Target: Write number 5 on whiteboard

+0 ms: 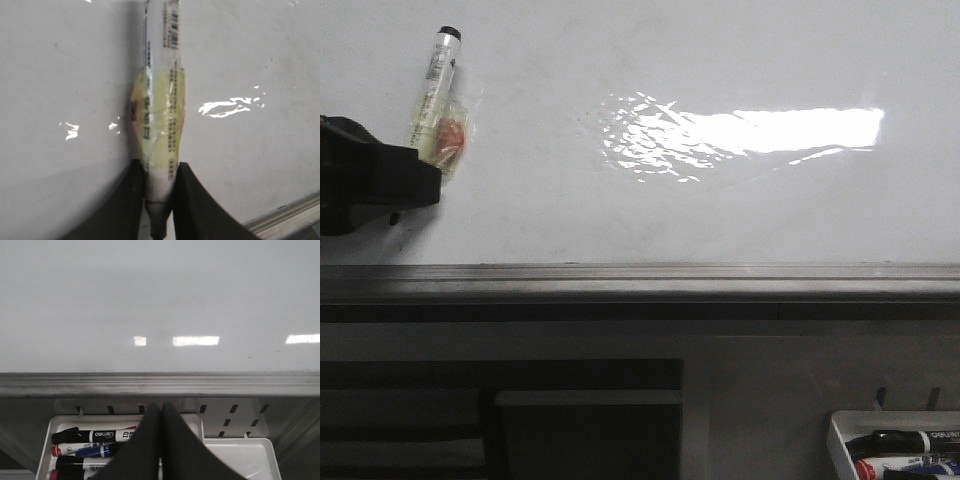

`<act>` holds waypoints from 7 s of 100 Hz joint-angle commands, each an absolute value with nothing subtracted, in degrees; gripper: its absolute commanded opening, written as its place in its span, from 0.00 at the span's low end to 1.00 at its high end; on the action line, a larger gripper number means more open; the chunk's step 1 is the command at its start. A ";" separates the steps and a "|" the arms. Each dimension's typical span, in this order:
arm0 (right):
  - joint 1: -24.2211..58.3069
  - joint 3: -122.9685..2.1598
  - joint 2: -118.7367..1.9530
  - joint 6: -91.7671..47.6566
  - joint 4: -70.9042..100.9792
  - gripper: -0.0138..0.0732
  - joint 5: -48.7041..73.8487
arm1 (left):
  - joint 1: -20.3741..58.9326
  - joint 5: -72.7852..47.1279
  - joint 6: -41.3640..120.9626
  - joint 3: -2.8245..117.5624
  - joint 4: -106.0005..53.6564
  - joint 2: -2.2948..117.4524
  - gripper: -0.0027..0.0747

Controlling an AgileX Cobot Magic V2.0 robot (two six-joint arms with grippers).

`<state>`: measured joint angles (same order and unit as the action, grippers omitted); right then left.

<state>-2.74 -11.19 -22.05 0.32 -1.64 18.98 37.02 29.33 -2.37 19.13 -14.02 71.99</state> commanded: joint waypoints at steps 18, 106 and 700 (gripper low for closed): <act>8.05 -17.44 -22.95 0.00 -1.59 0.09 20.59 | 37.06 28.34 -2.85 20.68 5.88 61.66 0.01; 52.54 -43.02 -57.52 -0.44 4.36 0.61 13.43 | 41.01 30.51 -2.85 20.68 45.06 62.23 0.01; 48.65 -62.48 -70.19 -5.93 10.92 0.57 30.97 | 38.84 31.61 -11.94 24.97 38.79 66.20 0.01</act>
